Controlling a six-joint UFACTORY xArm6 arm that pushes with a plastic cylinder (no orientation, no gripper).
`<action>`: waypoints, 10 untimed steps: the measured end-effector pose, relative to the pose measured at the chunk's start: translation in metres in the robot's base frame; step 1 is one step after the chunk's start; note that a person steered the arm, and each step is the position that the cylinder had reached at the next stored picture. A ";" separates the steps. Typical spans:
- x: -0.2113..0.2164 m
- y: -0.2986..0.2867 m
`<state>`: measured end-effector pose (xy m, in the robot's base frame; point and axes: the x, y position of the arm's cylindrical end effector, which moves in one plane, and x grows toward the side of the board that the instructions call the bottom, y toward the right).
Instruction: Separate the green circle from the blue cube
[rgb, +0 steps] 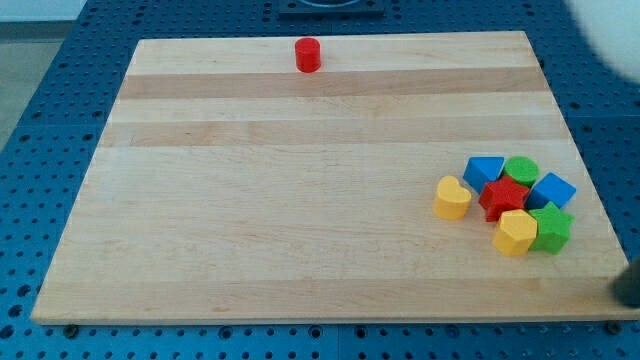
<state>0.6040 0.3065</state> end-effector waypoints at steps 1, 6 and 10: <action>-0.037 0.035; -0.114 -0.028; -0.177 -0.091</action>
<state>0.4272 0.2158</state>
